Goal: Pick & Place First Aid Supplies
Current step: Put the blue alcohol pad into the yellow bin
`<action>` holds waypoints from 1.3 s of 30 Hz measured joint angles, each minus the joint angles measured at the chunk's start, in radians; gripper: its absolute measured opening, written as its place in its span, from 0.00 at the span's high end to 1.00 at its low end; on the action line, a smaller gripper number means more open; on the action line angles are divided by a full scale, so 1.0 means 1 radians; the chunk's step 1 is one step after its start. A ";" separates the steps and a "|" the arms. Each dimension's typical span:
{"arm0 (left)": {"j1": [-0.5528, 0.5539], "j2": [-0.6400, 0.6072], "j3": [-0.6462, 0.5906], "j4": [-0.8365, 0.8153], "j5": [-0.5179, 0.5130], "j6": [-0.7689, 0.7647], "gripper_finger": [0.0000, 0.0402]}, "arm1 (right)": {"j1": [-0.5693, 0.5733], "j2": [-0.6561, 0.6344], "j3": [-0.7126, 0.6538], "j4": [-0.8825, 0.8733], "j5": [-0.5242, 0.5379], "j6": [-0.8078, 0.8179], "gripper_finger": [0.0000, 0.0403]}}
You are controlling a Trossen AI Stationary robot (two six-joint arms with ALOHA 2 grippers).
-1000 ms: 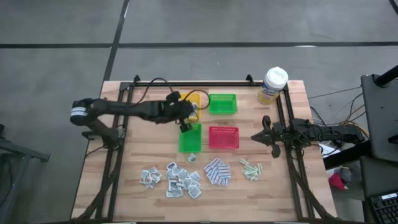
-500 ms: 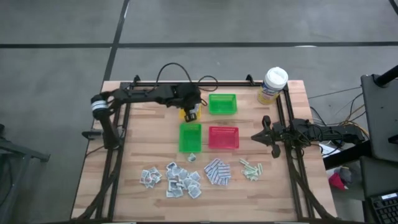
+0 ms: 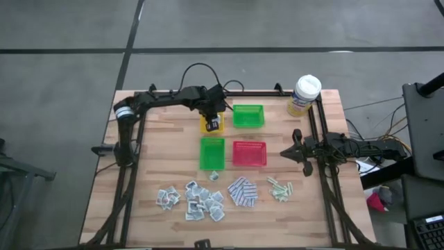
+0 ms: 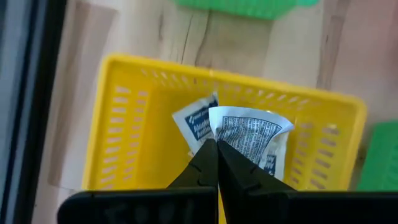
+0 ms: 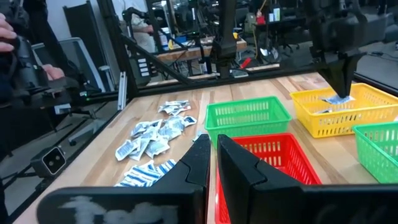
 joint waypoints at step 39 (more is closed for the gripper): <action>0.008 0.047 -0.037 0.045 -0.008 -0.036 0.76 | 0.000 0.000 0.000 0.000 0.000 0.000 0.93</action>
